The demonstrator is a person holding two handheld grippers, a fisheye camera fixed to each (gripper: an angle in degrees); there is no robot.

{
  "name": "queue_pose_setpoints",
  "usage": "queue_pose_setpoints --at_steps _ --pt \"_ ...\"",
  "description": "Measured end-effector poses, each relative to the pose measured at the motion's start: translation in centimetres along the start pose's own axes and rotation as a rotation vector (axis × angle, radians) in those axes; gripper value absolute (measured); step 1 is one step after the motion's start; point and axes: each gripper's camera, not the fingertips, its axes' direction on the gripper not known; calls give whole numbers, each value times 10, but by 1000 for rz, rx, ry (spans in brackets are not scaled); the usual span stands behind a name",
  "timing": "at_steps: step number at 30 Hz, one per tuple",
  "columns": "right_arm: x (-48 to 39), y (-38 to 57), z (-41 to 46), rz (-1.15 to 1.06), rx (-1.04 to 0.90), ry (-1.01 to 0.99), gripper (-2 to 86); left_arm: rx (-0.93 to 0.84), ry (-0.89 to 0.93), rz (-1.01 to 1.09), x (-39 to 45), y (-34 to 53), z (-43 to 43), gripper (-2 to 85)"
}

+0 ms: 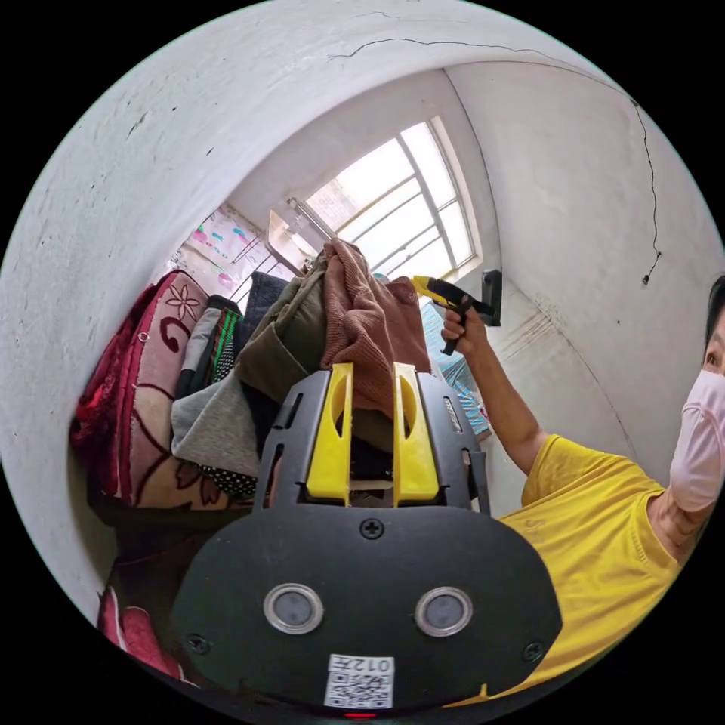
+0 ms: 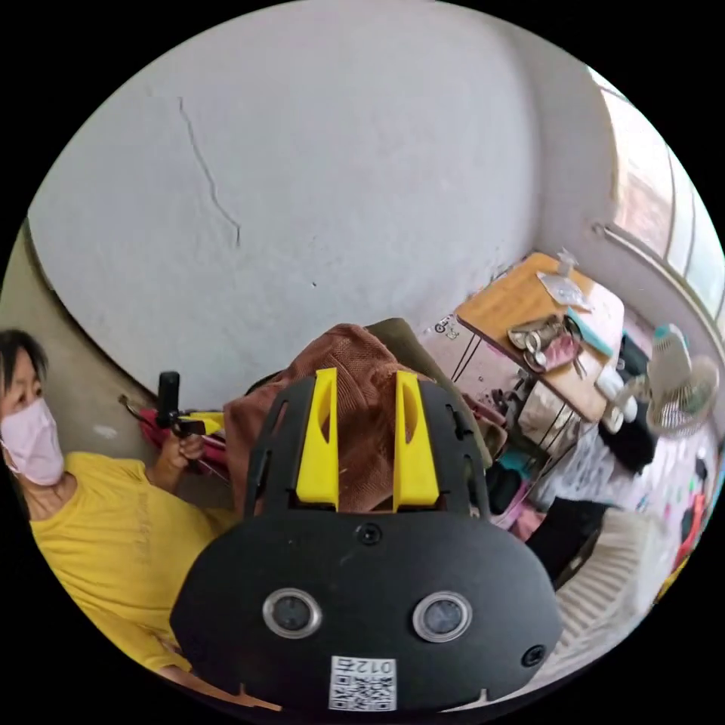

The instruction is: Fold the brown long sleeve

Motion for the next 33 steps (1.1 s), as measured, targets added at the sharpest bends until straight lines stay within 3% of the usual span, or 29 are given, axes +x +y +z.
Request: queue_pose_setpoints --at_steps 3,7,8,11,17,22,27,33 --pt "-39 -52 49 -124 -121 46 116 11 22 -23 -10 3 3 61" --pt "-93 -103 62 -226 -22 397 95 17 57 -48 -20 8 11 56" --pt "-104 -111 66 -265 -33 403 90 17 62 -46 -20 9 15 56" --pt "-109 -129 107 -289 -262 170 97 18 79 -50 -22 11 23 54" --pt "-90 -148 174 -211 -496 -101 127 7 78 -42 -22 14 30 52" --pt "-100 -137 199 -296 -645 -38 72 -5 94 -39 -22 16 37 49" --pt "-99 -135 164 -278 -468 58 20 -9 69 -11 -13 8 40 44" --pt "-33 -127 109 96 -214 27 14 -69 -13 54 -1 -21 45 45"
